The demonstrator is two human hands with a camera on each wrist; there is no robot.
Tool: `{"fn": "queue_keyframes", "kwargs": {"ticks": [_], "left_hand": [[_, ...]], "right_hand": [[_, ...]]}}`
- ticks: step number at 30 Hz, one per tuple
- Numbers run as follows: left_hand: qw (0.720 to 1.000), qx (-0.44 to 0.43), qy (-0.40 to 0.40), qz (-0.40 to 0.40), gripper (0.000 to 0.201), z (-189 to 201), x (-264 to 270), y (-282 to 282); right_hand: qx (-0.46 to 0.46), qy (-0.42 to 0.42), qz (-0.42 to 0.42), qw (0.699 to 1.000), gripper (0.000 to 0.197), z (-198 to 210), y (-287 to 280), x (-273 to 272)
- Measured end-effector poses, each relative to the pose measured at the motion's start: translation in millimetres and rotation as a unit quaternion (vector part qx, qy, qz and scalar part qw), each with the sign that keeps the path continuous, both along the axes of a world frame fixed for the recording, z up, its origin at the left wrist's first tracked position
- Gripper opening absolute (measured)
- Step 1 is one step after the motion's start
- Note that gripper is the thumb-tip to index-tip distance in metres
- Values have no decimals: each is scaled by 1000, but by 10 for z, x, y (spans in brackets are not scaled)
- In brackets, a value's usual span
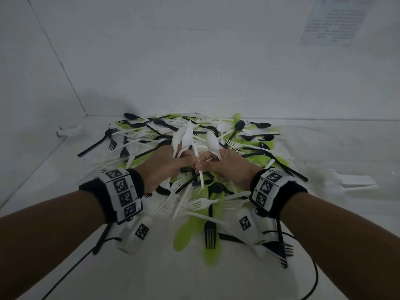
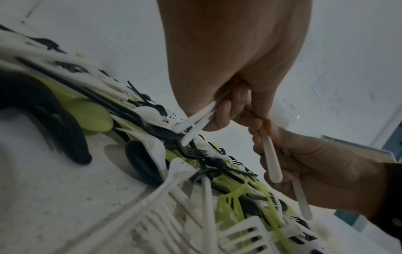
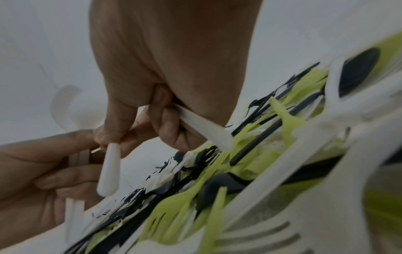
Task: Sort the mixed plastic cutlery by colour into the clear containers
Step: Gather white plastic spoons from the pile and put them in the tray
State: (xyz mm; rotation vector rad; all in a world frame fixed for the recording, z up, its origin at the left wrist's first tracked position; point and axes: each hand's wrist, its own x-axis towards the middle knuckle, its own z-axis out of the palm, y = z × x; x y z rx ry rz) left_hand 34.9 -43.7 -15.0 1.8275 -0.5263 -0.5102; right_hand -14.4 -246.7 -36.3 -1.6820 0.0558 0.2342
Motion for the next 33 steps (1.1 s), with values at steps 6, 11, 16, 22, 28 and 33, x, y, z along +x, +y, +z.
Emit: {"fn": "queue_keyframes", "kwargs": {"ticks": [6,11,16,22,28,33], "left_hand": [[999,-38,17,8,17,17,33,-12],[996,-63,70,2,21,7,-10,3],[992,-21,38,118,16,33,36,-30],[993,102,-52,41,12,4,92,41],[983,140,-106,-52,26,-61,-15,-222],[964,179,-188,-49,20,-95,39,-472]], "right_hand": [[41,-9,6,999,11,32,6,11],[18,1,14,1000,12,-2,3,6],[-82,-27,-115,990,19,51,-124,69],[-239,-52,-247,938,13,60,-624,35],[-391,-70,-173,901,10,112,-987,-90],[-560,-14,-101,822,14,190,-1356,-159]]}}
